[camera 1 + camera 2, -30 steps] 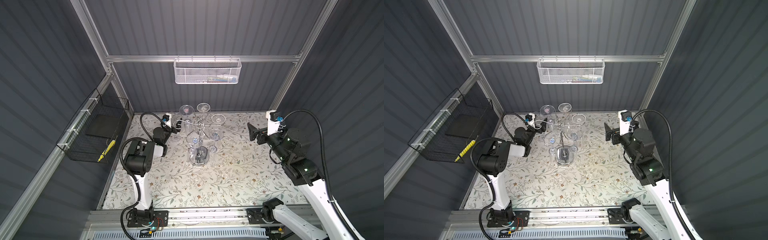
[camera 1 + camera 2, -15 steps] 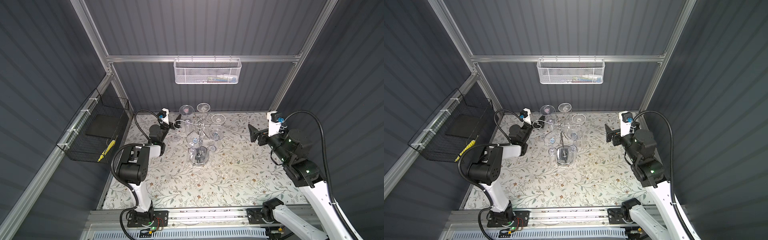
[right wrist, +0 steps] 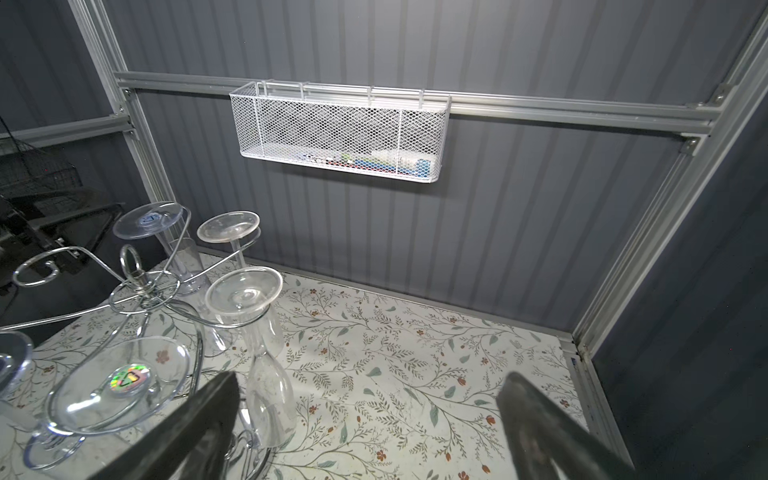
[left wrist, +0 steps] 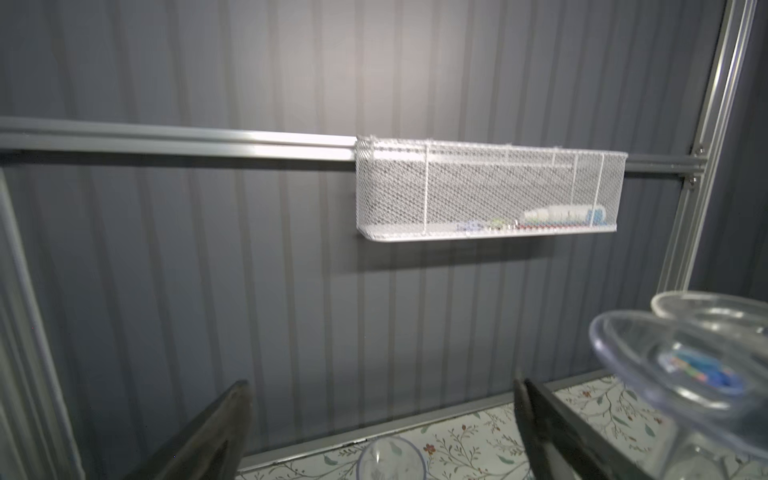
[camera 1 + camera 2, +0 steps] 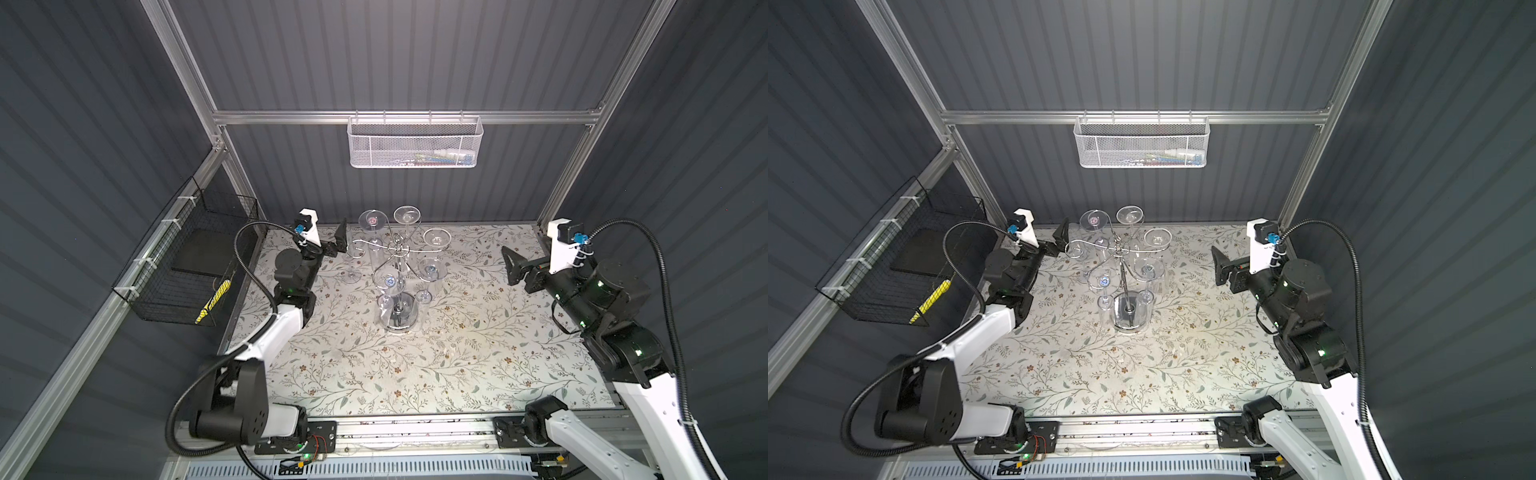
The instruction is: Take the wine glass off the wine glass rack
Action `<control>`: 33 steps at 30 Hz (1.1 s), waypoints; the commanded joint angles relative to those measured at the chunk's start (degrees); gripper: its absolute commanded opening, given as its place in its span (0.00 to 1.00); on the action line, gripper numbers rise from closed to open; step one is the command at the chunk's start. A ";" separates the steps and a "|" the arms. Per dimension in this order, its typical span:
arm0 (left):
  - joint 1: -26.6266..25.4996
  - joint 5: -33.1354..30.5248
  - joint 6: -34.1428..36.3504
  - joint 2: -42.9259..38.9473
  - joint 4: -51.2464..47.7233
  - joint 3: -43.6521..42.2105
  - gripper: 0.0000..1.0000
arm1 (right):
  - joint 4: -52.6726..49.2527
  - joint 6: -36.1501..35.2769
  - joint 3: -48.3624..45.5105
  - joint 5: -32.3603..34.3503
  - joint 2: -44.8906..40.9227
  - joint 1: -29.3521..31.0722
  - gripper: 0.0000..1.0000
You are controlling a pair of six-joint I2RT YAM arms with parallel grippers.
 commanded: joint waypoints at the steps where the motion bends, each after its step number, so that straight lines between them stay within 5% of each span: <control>1: 0.42 -7.51 -4.26 -8.71 -19.96 2.62 1.00 | -5.15 4.57 3.39 -3.85 0.61 -0.16 0.99; 5: 0.42 -9.18 -11.14 -17.36 -41.26 8.61 1.00 | -7.85 8.54 5.14 -7.08 1.50 -0.16 0.99; 13: 0.42 6.34 -31.07 -28.48 -63.53 14.31 0.98 | -9.24 15.78 4.91 -13.39 3.76 -0.16 0.98; 19: 0.42 17.48 -40.91 -30.47 -69.95 17.70 0.93 | -8.52 25.95 4.24 -22.64 5.08 -0.16 0.94; 24: 0.42 17.56 -41.62 -32.15 -71.88 17.70 0.93 | -0.63 43.40 -2.20 -31.01 4.55 1.02 0.86; 33: 0.42 13.69 -41.95 -35.76 -70.99 12.15 0.94 | 10.57 58.05 -9.00 -17.07 5.20 20.64 0.78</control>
